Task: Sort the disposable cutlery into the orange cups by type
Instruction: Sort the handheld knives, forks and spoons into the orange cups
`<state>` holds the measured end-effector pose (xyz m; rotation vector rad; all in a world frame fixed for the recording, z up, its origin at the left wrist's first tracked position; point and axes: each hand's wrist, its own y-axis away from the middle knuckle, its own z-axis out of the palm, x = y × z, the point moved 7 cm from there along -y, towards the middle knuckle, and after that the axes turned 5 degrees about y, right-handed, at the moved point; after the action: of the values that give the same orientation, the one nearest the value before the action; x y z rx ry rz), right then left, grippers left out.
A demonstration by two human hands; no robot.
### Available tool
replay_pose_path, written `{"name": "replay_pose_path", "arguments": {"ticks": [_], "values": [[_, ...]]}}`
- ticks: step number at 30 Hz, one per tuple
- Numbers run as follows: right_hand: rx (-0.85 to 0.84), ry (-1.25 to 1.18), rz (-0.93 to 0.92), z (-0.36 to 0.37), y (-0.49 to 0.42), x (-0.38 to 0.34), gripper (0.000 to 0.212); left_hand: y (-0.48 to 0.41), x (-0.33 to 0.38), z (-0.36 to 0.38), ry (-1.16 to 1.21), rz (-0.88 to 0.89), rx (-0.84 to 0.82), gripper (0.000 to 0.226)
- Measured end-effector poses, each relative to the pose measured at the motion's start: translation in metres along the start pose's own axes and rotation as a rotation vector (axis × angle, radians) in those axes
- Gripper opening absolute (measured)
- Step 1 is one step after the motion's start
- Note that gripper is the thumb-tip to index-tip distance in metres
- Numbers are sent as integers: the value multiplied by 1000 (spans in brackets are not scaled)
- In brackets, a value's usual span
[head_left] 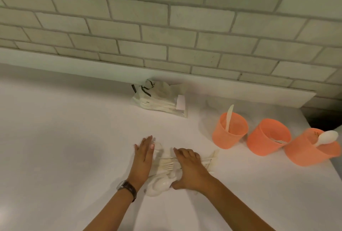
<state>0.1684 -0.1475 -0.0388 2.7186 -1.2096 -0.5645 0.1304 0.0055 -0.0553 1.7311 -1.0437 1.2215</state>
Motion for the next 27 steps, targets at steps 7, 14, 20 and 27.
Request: {"name": "replay_pose_path", "arguments": {"ticks": [7, 14, 20, 27], "values": [[-11, 160, 83, 0, -13, -14, 88, 14, 8, 3, 386, -91, 149, 41], [12, 256, 36, -6, -30, -40, 45, 18, 9, -3, 574, -228, 190, 51], [32, 209, 10, -12, -29, -37, 33, 9, 18, -15, 686, -250, 204, 61], [219, -35, 147, -48, 4, -5, 36, 8, 74, -24, 713, 51, 225, 41]]}}
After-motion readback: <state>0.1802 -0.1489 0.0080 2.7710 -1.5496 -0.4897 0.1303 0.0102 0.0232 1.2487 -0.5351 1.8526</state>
